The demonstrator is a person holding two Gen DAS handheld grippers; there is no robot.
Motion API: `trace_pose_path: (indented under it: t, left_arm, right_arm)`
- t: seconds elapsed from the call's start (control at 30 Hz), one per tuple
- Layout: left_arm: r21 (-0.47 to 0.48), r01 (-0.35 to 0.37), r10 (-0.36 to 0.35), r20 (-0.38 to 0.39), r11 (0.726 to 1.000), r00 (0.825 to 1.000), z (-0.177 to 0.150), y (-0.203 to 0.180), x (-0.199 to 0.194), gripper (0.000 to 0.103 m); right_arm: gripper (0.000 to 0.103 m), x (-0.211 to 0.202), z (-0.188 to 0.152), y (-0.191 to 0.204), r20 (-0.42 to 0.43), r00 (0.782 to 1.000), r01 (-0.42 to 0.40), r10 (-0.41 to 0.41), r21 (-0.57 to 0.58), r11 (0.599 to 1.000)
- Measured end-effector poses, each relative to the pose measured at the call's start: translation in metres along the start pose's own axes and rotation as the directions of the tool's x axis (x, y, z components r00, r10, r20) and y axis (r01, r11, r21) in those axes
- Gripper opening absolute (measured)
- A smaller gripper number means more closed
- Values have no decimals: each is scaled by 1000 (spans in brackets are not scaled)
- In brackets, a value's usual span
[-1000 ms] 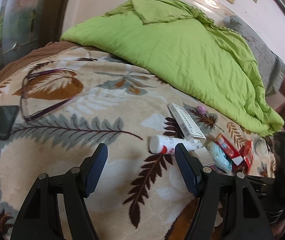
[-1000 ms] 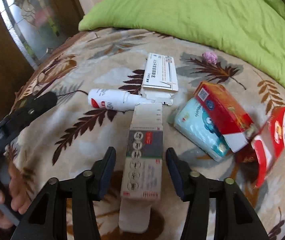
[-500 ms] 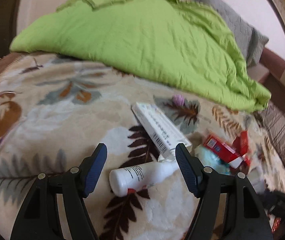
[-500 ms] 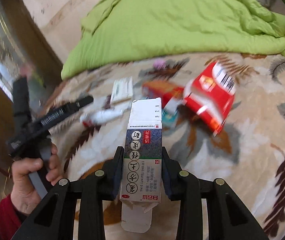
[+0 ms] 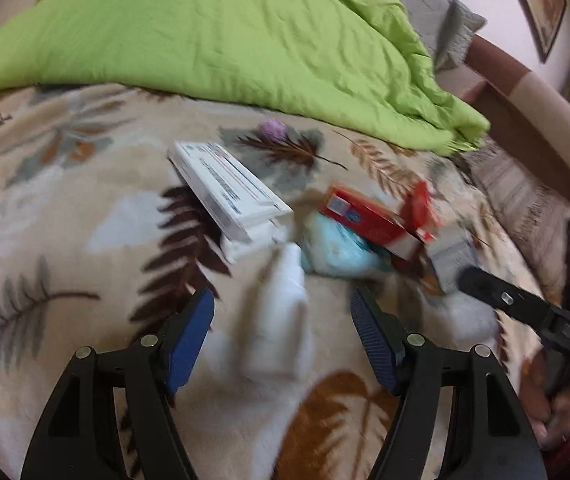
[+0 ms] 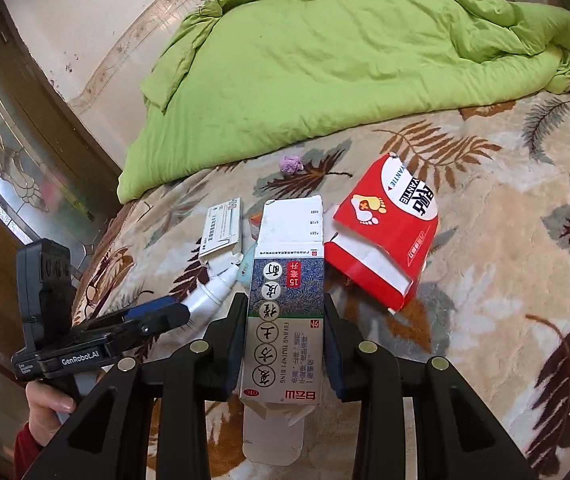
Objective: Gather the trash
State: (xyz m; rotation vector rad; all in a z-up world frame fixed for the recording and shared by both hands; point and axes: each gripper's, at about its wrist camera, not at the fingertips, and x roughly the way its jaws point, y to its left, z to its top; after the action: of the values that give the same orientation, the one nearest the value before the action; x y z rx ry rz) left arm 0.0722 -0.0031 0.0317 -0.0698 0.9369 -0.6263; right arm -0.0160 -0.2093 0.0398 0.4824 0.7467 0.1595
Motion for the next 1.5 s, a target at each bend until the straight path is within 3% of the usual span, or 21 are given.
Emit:
trace_pose_path:
  t: [0.1, 0.2, 0.27, 0.43, 0.6, 0.77, 0.93, 1.03, 1.1, 1.27, 1.5]
  left_arm:
    - [17, -24, 24, -13, 1000, 1000, 3, -7, 13, 64]
    - [49, 0, 3, -51, 999, 999, 2, -14, 20, 49]
    - [96, -25, 32, -72, 995, 997, -2, -21, 26, 38]
    - [87, -89, 95, -70, 992, 993, -5, -21, 36, 29]
    - [83, -162, 165, -28, 983, 986, -11, -31, 32, 29]
    - [32, -171, 168, 80, 985, 983, -23, -40, -3, 29]
    - [-34, -194, 197, 215, 980, 956, -42, -54, -55, 29]
    - [-21, -253, 249, 271, 967, 930, -56, -69, -79, 29]
    - [5, -263, 250, 299, 965, 921, -66, -81, -95, 29]
    - [42, -255, 228, 325, 966, 918, -96, -108, -125, 29]
    - [64, -274, 233, 365, 960, 902, -124, -134, -150, 29]
  right_arm:
    - [37, 1, -1, 3, 1, 1000, 2, -2, -12, 1000]
    - [37, 2, -1, 3, 1, 1000, 8, -8, -9, 1000]
    - [37, 2, -1, 2, 6, 1000, 14, -14, -7, 1000]
    - [37, 4, -1, 1, -5, 1000, 23, -23, -7, 1000]
    - [37, 6, -2, 3, -11, 999, 46, -46, -24, 999]
    - [37, -3, -9, 5, 4, 997, 80, -80, -49, 996]
    - [37, -26, -19, 14, 59, 993, 109, -104, -88, 990]
    - [37, -47, -33, 27, 108, 987, 136, -121, -150, 979]
    - [37, -59, -41, 33, 127, 985, 139, -118, -173, 975]
    - [37, -90, -62, 41, 171, 980, 135, -99, -213, 968]
    - [37, -119, -89, 33, 165, 982, 132, -97, -216, 967]
